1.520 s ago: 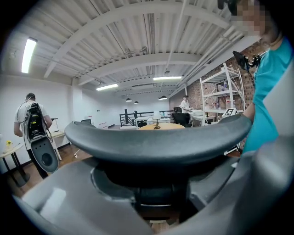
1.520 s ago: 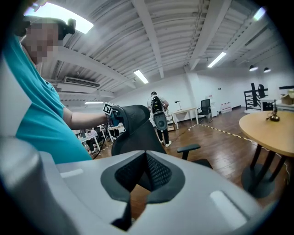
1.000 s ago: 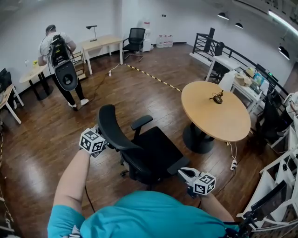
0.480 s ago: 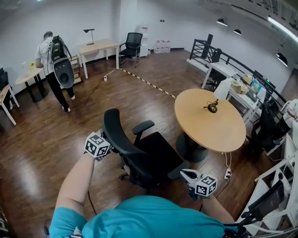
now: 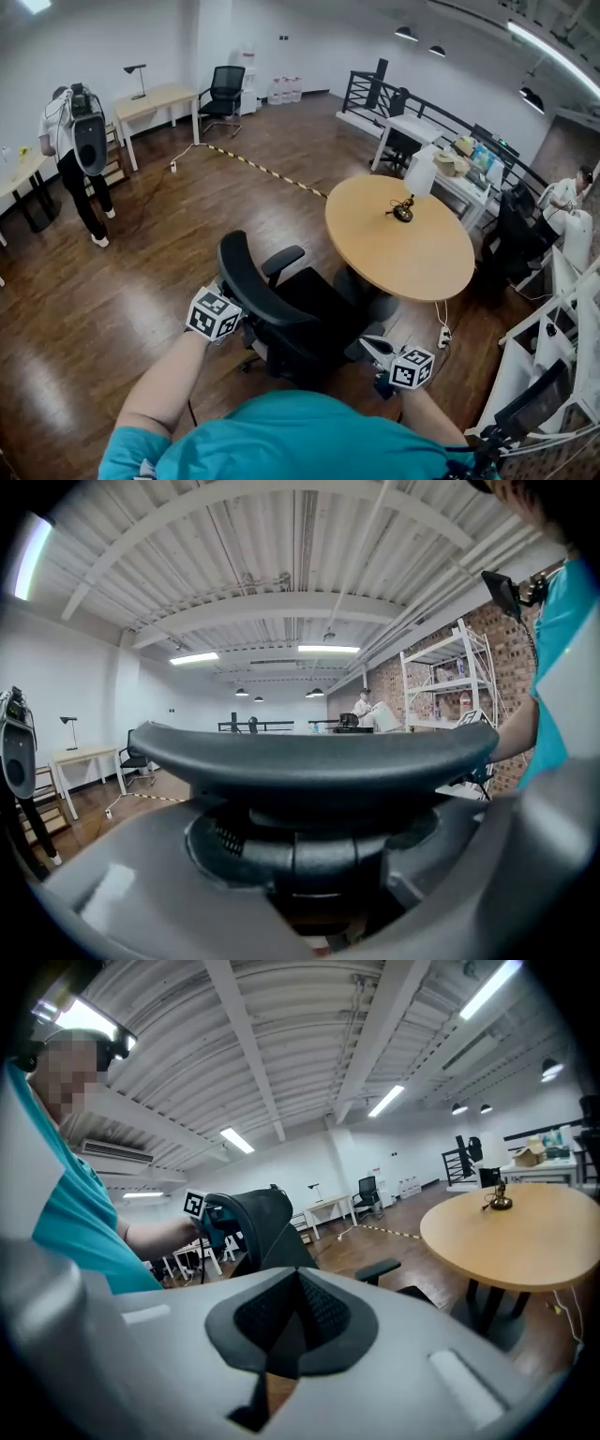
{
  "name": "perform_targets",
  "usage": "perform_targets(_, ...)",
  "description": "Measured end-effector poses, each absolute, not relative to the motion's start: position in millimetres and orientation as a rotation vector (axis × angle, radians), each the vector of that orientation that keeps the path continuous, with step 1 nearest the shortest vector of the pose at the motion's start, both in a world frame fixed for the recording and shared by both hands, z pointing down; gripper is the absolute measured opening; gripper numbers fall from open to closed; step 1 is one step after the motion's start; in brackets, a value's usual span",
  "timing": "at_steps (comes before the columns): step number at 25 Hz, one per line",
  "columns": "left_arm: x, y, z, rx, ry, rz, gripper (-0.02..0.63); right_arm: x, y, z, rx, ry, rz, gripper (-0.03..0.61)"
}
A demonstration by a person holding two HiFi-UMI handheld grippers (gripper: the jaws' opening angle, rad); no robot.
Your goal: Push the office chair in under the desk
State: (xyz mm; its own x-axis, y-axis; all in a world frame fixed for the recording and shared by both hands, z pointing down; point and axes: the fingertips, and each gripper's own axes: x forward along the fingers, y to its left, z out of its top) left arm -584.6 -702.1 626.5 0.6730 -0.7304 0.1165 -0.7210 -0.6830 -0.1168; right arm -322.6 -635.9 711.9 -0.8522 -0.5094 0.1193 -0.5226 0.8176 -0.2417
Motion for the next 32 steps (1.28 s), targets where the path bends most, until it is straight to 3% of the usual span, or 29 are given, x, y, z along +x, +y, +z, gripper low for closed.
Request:
perform_targets(9,-573,-761,637,-2.837,1.169,-0.241,0.419,-301,-693,735,0.891,-2.943,0.43,0.0)
perform_targets(20,-459,-803,619,-2.81,1.215,-0.268,0.419,-144,-794,705,0.696,-3.0,0.397,0.0)
perform_targets(32,-416,-835,605,-2.819,1.252,-0.309,0.42,-69,-835,704,0.665,-3.001,0.422,0.0)
